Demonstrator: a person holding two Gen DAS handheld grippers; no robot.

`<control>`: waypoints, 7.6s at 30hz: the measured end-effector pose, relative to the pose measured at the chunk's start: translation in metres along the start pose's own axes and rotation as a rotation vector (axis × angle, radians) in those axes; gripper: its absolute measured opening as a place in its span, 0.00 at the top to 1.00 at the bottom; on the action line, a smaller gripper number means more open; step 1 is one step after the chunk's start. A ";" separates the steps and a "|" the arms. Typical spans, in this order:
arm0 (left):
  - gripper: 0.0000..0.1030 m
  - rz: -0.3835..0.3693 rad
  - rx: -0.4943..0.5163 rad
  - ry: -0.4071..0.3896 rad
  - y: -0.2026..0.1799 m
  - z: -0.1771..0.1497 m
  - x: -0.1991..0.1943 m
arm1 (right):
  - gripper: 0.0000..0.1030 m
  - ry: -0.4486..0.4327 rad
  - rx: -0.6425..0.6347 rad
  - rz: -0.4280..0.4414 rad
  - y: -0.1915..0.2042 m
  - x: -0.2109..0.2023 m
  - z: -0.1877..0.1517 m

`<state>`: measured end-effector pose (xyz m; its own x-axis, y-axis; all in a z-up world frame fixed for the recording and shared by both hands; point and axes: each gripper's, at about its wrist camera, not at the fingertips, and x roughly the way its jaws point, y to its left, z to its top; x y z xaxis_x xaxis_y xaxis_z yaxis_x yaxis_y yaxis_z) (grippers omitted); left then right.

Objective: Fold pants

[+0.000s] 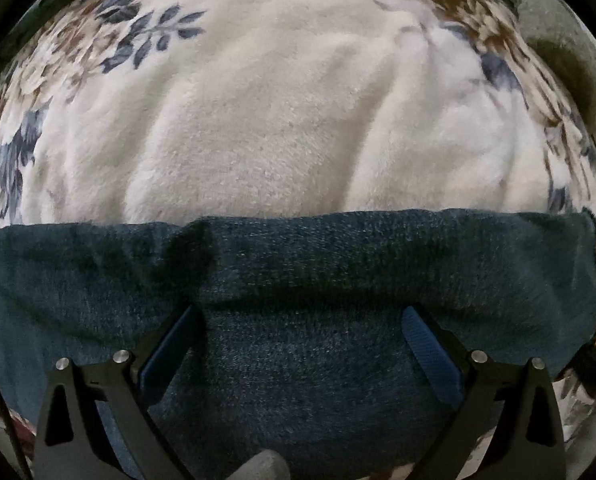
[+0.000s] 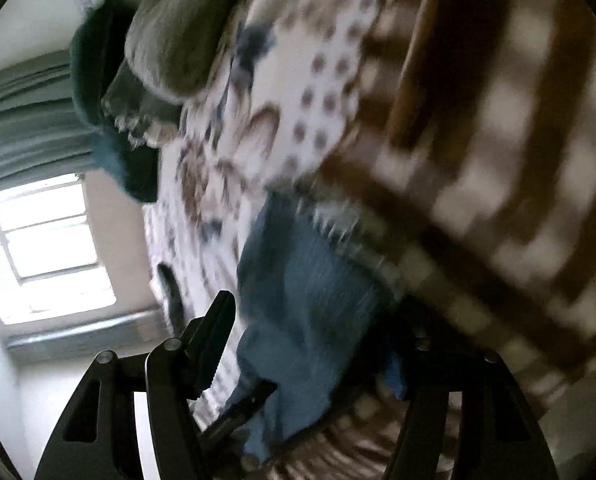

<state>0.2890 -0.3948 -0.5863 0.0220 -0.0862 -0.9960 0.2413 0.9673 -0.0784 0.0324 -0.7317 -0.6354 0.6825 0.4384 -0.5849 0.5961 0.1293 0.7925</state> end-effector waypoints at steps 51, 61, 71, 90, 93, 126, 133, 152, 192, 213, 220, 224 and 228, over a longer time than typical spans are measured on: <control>0.00 0.092 -0.341 -0.082 0.440 -0.122 -0.174 | 0.95 -0.020 -0.979 -0.396 0.255 0.265 -0.440; 0.00 0.063 -0.497 -0.102 0.504 -0.136 -0.163 | 0.32 0.333 -1.140 -0.537 0.213 0.344 -0.527; 0.00 -0.174 -0.385 -0.002 0.421 -0.089 -0.119 | 0.29 0.203 -0.834 -0.526 0.208 0.230 -0.407; 0.61 -0.077 -0.277 -0.081 0.401 -0.094 -0.111 | 0.29 0.184 -0.754 -0.820 0.177 0.250 -0.338; 0.36 -0.197 -0.497 -0.205 0.444 -0.128 -0.145 | 0.29 0.207 -0.740 -0.793 0.187 0.249 -0.341; 0.29 -0.349 -1.350 -0.475 0.630 -0.223 -0.074 | 0.29 0.416 -0.963 -0.826 0.233 0.400 -0.477; 0.72 -0.186 -1.231 -0.513 0.612 -0.213 -0.117 | 0.29 0.414 -0.960 -0.801 0.224 0.388 -0.478; 0.79 -0.125 -0.551 -0.716 0.416 -0.113 -0.267 | 0.29 0.339 -0.832 -0.721 0.207 0.297 -0.380; 0.03 0.431 -0.245 -0.226 0.367 -0.122 -0.161 | 0.21 0.684 -0.727 -0.547 0.213 0.365 -0.347; 0.03 0.039 -0.322 -0.242 0.367 -0.064 -0.170 | 0.78 0.421 -0.709 -0.676 0.224 0.201 -0.254; 0.03 -0.123 -0.343 -0.116 0.356 -0.008 -0.100 | 0.40 0.404 -0.496 -0.631 0.163 0.200 -0.218; 0.03 -0.281 -0.445 -0.009 0.364 0.013 -0.051 | 0.38 0.348 -0.410 -0.552 0.151 0.193 -0.213; 0.60 -0.316 -0.392 -0.068 0.356 0.025 -0.055 | 0.58 0.343 -0.421 -0.539 0.142 0.200 -0.209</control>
<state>0.3975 -0.0518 -0.5585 0.0725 -0.3921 -0.9171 -0.1360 0.9070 -0.3986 0.1648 -0.4394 -0.6036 0.1327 0.4616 -0.8771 0.5512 0.7011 0.4524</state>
